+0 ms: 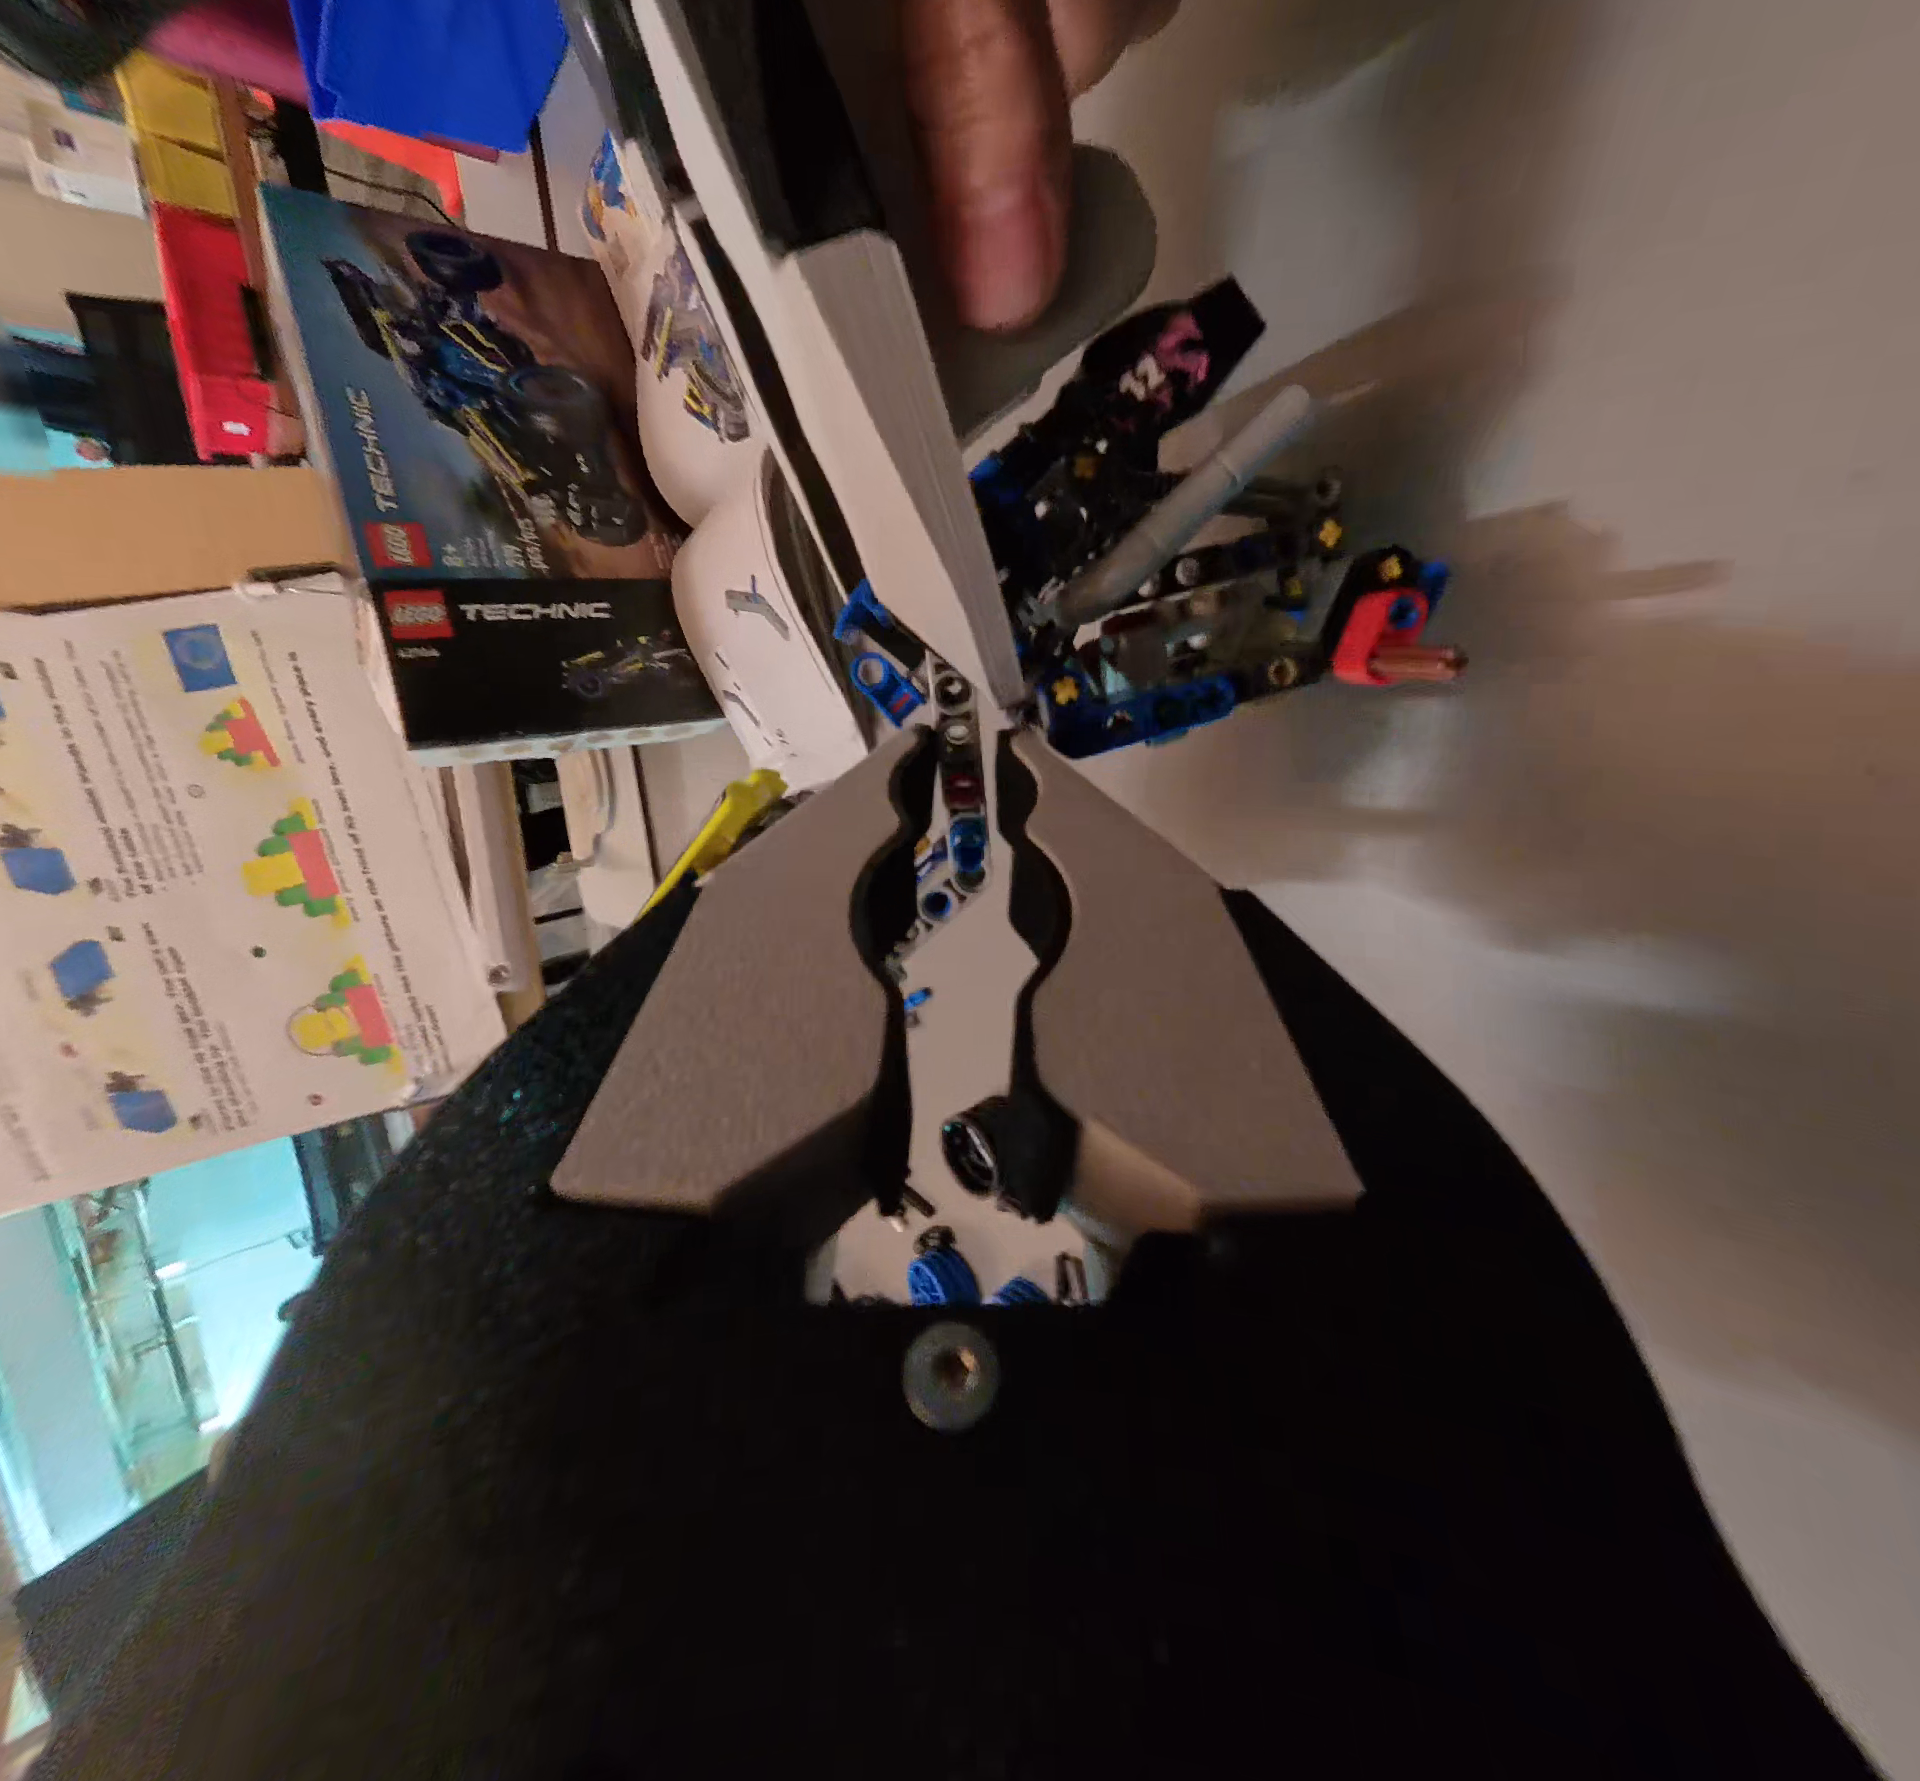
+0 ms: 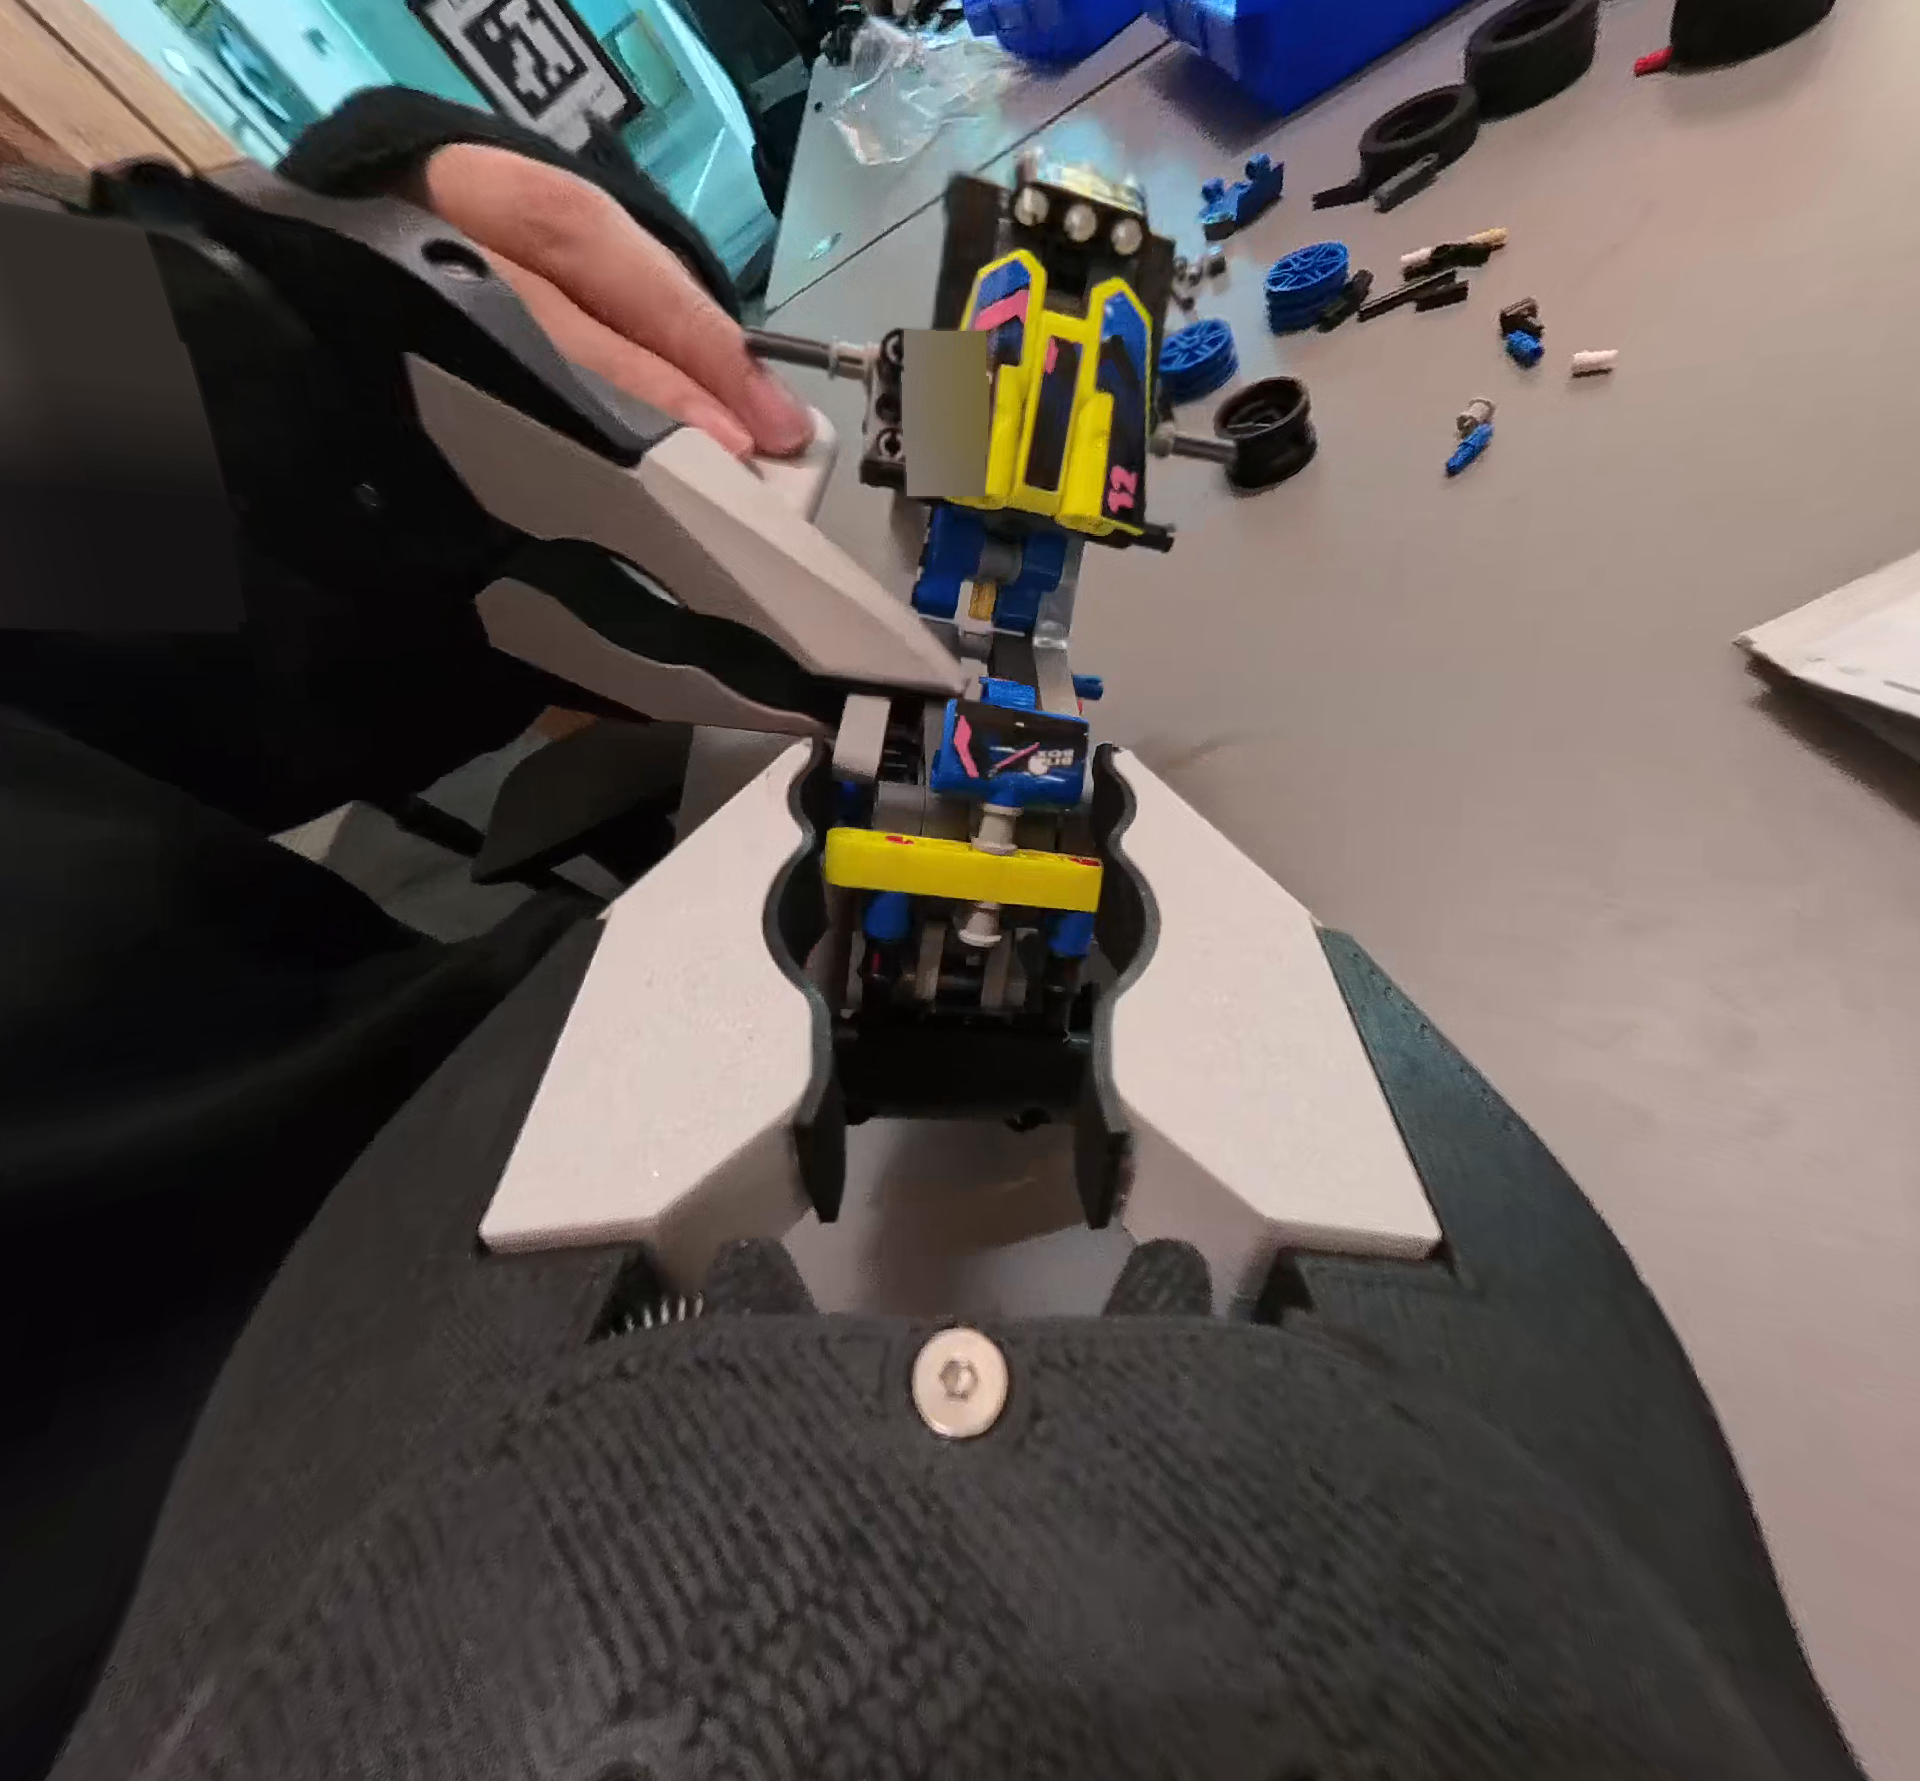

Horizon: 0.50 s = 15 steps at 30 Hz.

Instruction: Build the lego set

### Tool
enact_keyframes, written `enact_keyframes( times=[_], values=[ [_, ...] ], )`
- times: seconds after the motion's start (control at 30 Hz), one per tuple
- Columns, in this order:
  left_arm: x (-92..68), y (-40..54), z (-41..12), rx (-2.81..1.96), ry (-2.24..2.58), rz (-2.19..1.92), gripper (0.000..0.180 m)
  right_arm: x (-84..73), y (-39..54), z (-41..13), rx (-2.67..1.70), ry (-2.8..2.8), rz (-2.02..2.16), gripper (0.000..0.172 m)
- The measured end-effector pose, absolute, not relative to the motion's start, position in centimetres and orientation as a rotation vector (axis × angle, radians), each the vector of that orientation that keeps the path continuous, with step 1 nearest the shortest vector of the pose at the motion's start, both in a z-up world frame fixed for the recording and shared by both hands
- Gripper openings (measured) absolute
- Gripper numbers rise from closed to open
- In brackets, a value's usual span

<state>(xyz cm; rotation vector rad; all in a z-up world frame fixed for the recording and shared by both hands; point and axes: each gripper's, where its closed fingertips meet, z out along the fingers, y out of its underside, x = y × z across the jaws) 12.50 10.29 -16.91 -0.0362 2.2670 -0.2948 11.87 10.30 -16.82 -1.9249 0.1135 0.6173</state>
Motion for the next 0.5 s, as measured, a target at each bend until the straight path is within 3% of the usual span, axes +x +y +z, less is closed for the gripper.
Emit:
enact_keyframes(
  times=[0.43, 0.5],
  values=[
    [9.9, 7.0, -17.3, -0.132, 1.812, -0.708, 0.003, 9.4, 5.2, -16.2, -2.014, -0.193, 0.359, 0.067],
    [9.6, 6.4, -18.3, -0.135, 1.838, -0.787, 0.004, 9.1, 4.9, -16.0, -1.992, -0.163, 0.350, 0.063]
  ],
)
